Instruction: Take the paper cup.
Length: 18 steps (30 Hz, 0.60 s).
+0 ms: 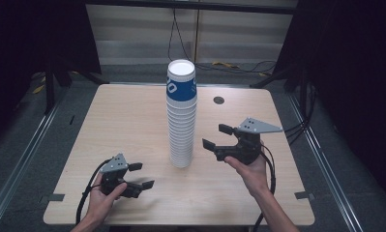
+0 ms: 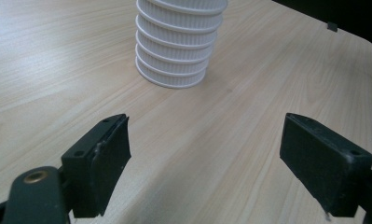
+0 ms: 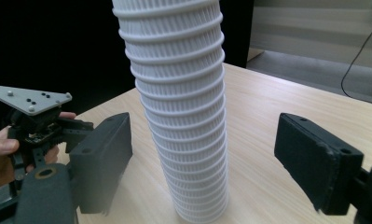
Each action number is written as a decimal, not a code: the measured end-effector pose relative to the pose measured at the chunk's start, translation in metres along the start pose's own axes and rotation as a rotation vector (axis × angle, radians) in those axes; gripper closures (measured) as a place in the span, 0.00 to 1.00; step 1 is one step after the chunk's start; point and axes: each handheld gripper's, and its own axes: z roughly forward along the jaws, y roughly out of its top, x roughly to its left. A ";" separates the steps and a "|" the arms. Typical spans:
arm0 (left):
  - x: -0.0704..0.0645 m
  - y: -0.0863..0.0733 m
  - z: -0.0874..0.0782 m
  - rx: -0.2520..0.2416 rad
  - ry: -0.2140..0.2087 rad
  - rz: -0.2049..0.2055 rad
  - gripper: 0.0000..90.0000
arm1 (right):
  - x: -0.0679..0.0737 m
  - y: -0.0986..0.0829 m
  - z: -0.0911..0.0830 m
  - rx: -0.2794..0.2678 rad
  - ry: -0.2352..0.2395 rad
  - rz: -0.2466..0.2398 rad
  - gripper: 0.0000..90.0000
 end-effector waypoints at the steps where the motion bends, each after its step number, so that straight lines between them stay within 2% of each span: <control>1: 0.000 0.000 0.000 0.002 -0.002 0.001 0.18 | 0.000 0.002 0.000 -0.005 0.011 0.000 0.21; 8: -0.002 0.000 0.000 0.005 -0.001 0.012 0.18 | -0.001 0.020 0.002 -0.010 0.022 -0.022 0.20; 13: -0.001 0.000 0.000 0.008 0.003 0.005 0.18 | 0.000 0.035 0.004 -0.021 0.032 -0.040 0.19; 16: 0.000 0.000 -0.001 0.004 0.007 0.008 0.18 | 0.002 0.051 0.005 -0.024 0.055 -0.065 0.17; 18: -0.001 -0.001 -0.001 0.004 0.007 0.005 0.18 | 0.001 0.061 0.003 -0.036 0.065 -0.062 0.17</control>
